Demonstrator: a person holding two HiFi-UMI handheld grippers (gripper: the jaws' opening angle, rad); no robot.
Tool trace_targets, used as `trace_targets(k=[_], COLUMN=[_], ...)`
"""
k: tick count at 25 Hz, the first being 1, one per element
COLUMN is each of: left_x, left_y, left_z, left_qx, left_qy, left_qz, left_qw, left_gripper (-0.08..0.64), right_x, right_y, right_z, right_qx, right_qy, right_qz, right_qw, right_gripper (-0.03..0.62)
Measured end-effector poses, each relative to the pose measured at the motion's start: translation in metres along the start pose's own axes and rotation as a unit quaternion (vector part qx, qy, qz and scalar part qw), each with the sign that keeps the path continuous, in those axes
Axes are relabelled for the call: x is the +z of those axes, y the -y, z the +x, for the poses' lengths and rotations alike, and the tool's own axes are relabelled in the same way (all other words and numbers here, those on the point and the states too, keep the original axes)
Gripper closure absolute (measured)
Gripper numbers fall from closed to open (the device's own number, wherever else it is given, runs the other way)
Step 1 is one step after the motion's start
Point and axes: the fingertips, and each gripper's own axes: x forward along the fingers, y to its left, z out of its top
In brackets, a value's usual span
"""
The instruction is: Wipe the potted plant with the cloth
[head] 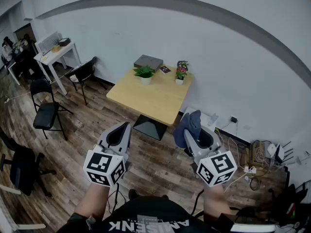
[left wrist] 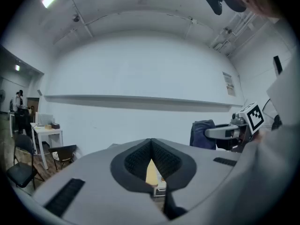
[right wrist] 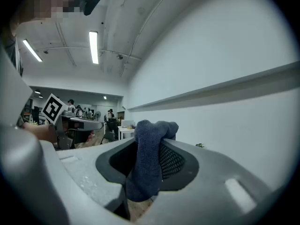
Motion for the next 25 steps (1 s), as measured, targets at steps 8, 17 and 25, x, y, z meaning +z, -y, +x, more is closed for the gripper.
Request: trace_targets(k=[8, 17, 25], left_x=[-0.005, -0.019, -0.022], left_y=[-0.002, -0.012, -0.024], left_z=[-0.010, -0.009, -0.005], left_qx=[-0.015, -0.022, -0.040], left_qy=[0.002, -0.007, -0.012], left_qz=[-0.008, -0.023, -0.016], left_qw=[0.9998, 0.9995, 0.9990], left_gripper=[0.558, 0.558, 0.558], right_x=[-0.001, -0.003, -0.001], right_y=[-0.007, -0.014, -0.027], right_z=[0.001, 0.002, 0.022], right_qx=[-0.002, -0.014, -0.016], right_qy=[0.003, 0.005, 0.004], right_qz=[0.010, 0.034, 0.032], right_qw=[1.000, 0.999, 0.999], right_gripper=[0.462, 0.462, 0.462])
